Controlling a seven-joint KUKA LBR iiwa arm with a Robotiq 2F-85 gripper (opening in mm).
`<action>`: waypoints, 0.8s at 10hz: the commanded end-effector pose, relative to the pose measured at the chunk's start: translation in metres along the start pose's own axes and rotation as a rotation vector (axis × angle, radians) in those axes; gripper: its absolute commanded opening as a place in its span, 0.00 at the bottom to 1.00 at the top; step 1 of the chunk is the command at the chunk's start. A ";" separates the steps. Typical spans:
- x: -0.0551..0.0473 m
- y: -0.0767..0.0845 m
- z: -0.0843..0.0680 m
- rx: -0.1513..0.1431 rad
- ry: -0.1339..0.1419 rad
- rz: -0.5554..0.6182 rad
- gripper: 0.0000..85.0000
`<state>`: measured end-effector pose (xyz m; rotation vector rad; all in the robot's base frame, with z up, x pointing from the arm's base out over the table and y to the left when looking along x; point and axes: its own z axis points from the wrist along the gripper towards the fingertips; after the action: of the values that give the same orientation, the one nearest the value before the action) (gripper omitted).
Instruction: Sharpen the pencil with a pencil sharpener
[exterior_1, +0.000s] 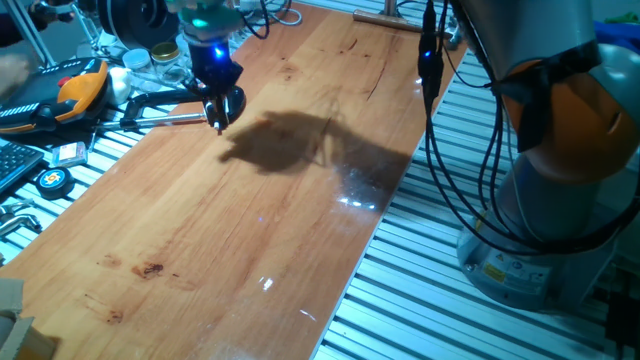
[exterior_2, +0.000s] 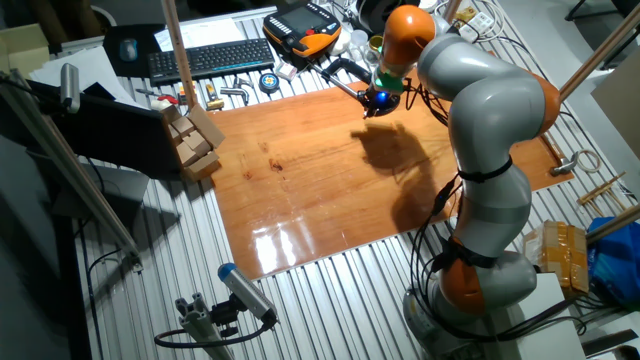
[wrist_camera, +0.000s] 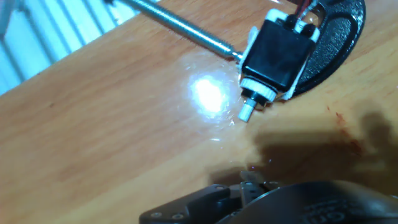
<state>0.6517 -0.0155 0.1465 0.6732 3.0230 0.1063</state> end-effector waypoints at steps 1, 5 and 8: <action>0.001 0.003 -0.010 0.010 -0.002 -0.005 0.00; -0.006 0.011 -0.047 0.030 0.010 -0.064 0.00; -0.014 0.012 -0.063 0.027 0.020 -0.120 0.00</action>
<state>0.6659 -0.0146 0.2105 0.4935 3.0808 0.0683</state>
